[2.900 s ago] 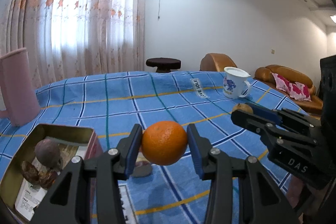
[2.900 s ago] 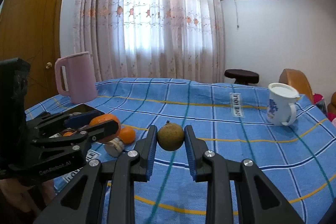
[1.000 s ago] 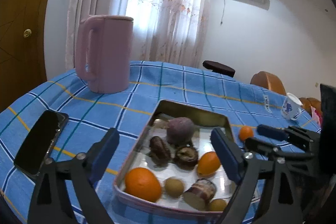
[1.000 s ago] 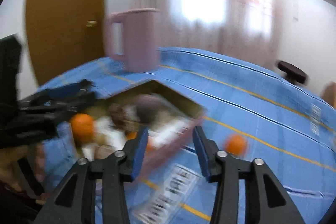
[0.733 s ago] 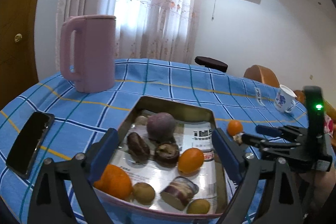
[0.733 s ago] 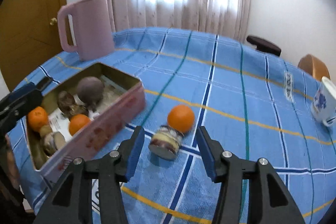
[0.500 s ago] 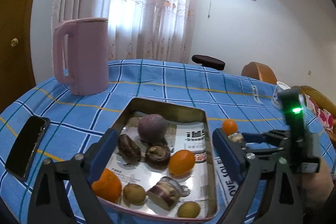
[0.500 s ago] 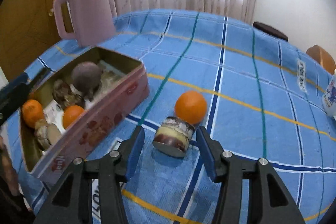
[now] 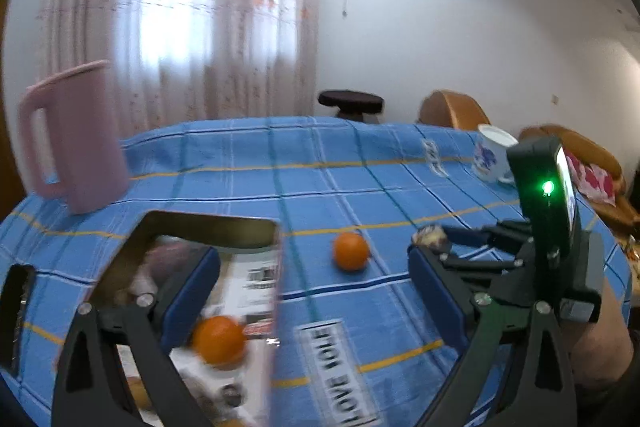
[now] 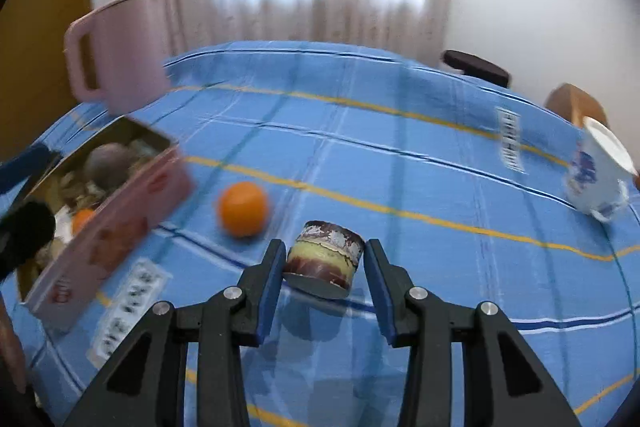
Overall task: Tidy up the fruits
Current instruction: 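Grasp a wrapped brown cylindrical cake with the right gripper while the left gripper grasps a mandarin orange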
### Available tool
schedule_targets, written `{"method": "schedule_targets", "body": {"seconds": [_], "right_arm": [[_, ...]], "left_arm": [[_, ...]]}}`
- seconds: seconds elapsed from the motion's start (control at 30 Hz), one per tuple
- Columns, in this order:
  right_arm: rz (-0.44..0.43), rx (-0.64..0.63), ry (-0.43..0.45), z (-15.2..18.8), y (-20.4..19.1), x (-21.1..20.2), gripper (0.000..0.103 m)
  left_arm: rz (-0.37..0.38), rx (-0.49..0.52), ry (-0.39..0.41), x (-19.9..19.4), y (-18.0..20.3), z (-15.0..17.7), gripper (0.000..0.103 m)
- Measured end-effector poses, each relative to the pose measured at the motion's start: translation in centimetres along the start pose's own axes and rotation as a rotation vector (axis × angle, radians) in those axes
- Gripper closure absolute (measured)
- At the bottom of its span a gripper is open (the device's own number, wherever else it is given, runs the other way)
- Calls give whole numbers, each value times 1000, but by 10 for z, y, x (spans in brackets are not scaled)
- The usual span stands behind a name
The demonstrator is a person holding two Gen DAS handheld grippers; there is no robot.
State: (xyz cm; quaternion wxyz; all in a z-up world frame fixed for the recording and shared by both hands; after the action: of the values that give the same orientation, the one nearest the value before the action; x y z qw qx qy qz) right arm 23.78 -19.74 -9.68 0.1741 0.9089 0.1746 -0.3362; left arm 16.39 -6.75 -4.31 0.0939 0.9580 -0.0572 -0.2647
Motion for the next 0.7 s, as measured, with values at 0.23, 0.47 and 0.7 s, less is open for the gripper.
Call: {"method": "schedule_targets", "body": {"seconds": [0.23,0.47,0.7], "right_arm": [[53,66,11,9,46,-4,61],[28,84,34,12,50,-9,60],[21,66,26,12,46,-6,60]], "left_arm": [[13,29,-123,55,35,3,16],[-22,43,-239,101,43,12,36],[-75,31,-283,121,37,11,46]]}}
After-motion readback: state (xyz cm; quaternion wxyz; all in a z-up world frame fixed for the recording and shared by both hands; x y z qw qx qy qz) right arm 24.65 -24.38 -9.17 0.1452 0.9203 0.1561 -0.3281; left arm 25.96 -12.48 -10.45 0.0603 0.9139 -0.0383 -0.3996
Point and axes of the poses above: each gripper's, at about its wrist camera, not at the fingertips, and x roughly the way its jaws point, y to its right, z to its underside, the point moved 6 cm from there along x, roughly the way its jaws point, and after that the axes turned 9 degrees about -x, right-handed, at the moved point
